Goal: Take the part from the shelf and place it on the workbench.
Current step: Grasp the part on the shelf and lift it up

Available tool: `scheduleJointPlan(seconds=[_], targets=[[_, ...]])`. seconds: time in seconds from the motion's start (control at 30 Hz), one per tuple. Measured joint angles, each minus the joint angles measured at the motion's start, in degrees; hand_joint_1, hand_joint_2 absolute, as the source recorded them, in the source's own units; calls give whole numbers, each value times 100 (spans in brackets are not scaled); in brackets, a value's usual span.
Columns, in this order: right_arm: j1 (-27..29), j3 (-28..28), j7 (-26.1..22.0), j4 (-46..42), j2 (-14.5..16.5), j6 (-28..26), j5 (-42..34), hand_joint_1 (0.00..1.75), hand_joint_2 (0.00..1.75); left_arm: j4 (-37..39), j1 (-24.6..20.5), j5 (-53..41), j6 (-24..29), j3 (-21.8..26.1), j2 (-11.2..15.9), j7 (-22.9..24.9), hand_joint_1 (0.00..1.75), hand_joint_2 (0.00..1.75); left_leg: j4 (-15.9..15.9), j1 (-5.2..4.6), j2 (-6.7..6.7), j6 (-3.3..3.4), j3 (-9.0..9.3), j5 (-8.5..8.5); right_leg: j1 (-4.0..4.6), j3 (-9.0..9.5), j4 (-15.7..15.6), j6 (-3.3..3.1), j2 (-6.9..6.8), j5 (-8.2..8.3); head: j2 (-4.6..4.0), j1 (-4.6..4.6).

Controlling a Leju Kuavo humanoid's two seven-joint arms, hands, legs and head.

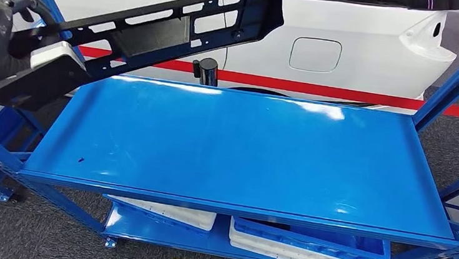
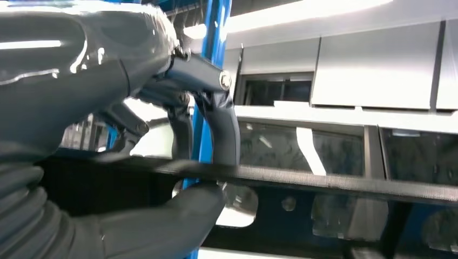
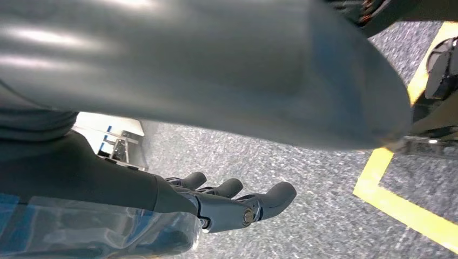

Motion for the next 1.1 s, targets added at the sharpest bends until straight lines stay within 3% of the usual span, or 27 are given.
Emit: scheduleJointPlan(seconds=[0.03, 0.07, 0.17, 0.2, 0.27, 0.37, 0.43, 0.5, 0.53, 0.57, 0.6, 0.67, 0.73, 0.8, 0.87, 0.93, 1.0, 1.03, 1.07, 1.1], targets=[[1, 0, 0, 0, -4, 0, 0, 0, 0, -17, 4, 13, -1, -5, 3, 3, 175, 175, 2, 11, -3, -8, -3, -4, -28, -133, 204, 27, -1, -16, 0, -1], [1, 0, 0, 0, -8, 0, 0, 0, 0, -31, 6, 21, -1, -9, 5, 4, 175, 175, 8, 31, -8, -25, -2, -10, -58, -155, 174, 59, -3, 87, 0, -1], [-1, 0, 0, 0, -10, 0, -1, 0, 0, -82, 6, 32, 4, -14, 14, 11, 175, 175, 93, 92, -28, -164, -10, -72, -160, 279, -881, 187, 3, 684, 0, 2], [-2, 0, -2, 0, -6, 0, -1, 0, 0, -99, 4, 37, 8, -12, 21, 14, 175, 175, 135, 94, -38, -219, -31, -94, -178, 383, -1138, 184, 21, 784, 0, 1], [-1, 0, -5, 0, 3, 0, -2, 0, 0, -140, 3, 47, 22, -7, 46, 18, 175, 175, 165, 90, -58, -307, -65, -95, -162, 405, -1234, 101, 59, 793, 0, -2], [-2, -2, -7, 0, -7, 0, -2, 0, 0, -185, 4, 68, 43, -2, 94, 20, 175, 175, 259, 129, -43, -365, -104, -167, -137, 376, -1219, -54, 52, 824, 0, -5], [-2, -2, -7, 0, -17, 0, -2, 0, 0, -207, 4, 87, 58, 3, 125, 23, 175, 175, 806, 120, -11, -366, -336, -488, -118, 363, -1224, -116, 45, 845, 0, -8], [-1, -2, -7, 0, -21, 0, -2, 0, 0, -229, 14, 106, 69, 3, 143, 28, 175, 175, 1644, 84, -3, -345, -715, -852, -74, 346, -1224, -148, 38, 854, 0, -8], [-1, -2, -7, 0, -21, 0, -2, 0, 0, -236, 26, 115, 71, 1, 150, 31, 175, 175, 1909, 64, -3, -322, -838, -927, -48, 341, -1223, -160, 34, 857, 0, -7], [-1, -2, -7, 0, -21, 0, -2, 0, 0, -238, 39, 122, 72, -1, 155, 34, 175, 175, 1957, 40, -3, -284, -858, -897, -21, 338, -1223, -169, 32, 859, 0, -7], [-1, -2, -7, 0, -21, 0, -1, 0, 0, -240, 48, 128, 72, -1, 160, 38, 175, 175, 1758, 9, -4, -233, -757, -769, 1, 339, -1223, -177, 33, 861, 0, -6], [-4, -2, -7, 0, -20, 0, 1, 0, 0, -255, 50, 137, 72, 4, 171, 42, 175, 175, 936, -80, 1, -91, -345, -431, 31, 342, -1223, -185, 35, 864, 0, -5], [-7, -2, -7, 0, -19, -1, 4, 0, 0, -280, 40, 144, 71, 11, 175, 46, 175, 175, 361, -163, 23, -4, -76, -251, 45, 335, -1224, -180, 28, 869, 0, -4], [-7, -2, -4, 0, -20, -2, 8, 0, 0, -292, 33, 153, 70, 13, 180, 58, 175, 175, 264, -196, 37, 8, -51, -219, 46, 332, -1242, -153, 8, 883, 0, -3], [-7, -2, -2, 0, -21, -1, 13, 0, 0, -299, 29, 161, 69, 12, 186, 68, 175, 175, 191, -162, 39, 30, -30, -160, 55, 319, -1210, -105, -7, 833, 0, 0], [-8, -2, -2, 0, -22, 1, 17, 0, 0, -313, 26, 166, 68, 13, 190, 73, 175, 175, 119, -120, 47, 59, -19, -97, 59, 159, -819, -58, -12, 541, 0, 4], [-6, -2, -2, 0, -23, 2, 17, 0, 0, -322, 29, 174, 65, 6, 190, 76, 175, 175, 113, -117, 51, 78, -41, -77, 44, -148, -77, -23, -13, 147, 0, 6], [-4, -2, -2, 0, -25, 1, 17, 0, 0, -322, 37, 183, 64, 1, 190, 77, 175, 175, 114, -115, 51, 79, -51, -70, 37, -260, 211, -8, -13, 47, 0, 6], [-4, -2, -2, 0, -28, 1, 17, 0, 0, -322, 45, 197, 64, -3, 190, 77, 175, 175, 117, -110, 50, 75, -57, -63, 32, -288, 317, 4, -14, 49, 0, 6], [-4, -2, -2, 0, -35, 0, 18, 0, 0, -322, 52, 213, 66, -5, 190, 77, 175, 175, 121, -102, 47, 68, -60, -57, 26, -194, 176, 12, -14, 165, 0, 6]])
